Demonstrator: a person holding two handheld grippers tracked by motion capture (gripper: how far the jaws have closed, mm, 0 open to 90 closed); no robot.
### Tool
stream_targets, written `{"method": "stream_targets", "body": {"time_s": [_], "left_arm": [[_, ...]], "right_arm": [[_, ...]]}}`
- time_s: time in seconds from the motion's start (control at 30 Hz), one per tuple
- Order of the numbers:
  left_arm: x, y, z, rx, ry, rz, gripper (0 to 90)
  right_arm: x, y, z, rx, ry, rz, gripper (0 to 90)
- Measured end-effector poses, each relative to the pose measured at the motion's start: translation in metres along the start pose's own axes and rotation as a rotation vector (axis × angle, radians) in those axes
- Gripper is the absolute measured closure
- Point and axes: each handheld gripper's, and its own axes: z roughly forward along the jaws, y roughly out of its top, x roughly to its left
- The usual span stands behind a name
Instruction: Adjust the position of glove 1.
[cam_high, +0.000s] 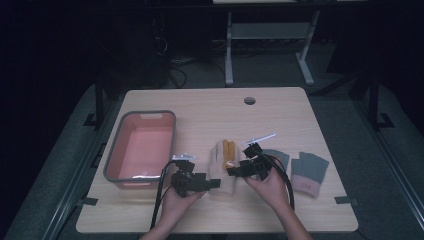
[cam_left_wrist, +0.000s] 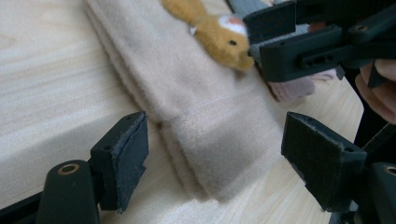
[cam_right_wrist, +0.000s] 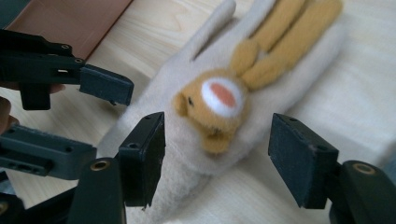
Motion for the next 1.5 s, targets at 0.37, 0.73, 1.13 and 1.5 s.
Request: {"method": "stream_targets", "body": {"time_s": [0.37, 0.73, 1.13, 1.5], "left_arm": [[0.005, 0.000, 0.007, 0.047, -0.002, -0.041, 32.2], [0.010, 0.000, 0.013, 0.053, -0.007, -0.043, 38.3], [0.020, 0.001, 0.017, 0.064, -0.102, -0.051, 49.3], [0.019, 0.001, 0.019, 0.069, -0.104, -0.027, 54.4]], "right_arm": [[-0.010, -0.018, 0.013, -0.007, 0.055, 0.117, 38.9], [-0.013, -0.027, 0.021, -0.025, 0.080, 0.174, 41.9], [-0.016, -0.038, 0.025, -0.082, 0.157, 0.311, 55.5], [-0.015, -0.042, 0.028, -0.105, 0.190, 0.344, 59.3]]}}
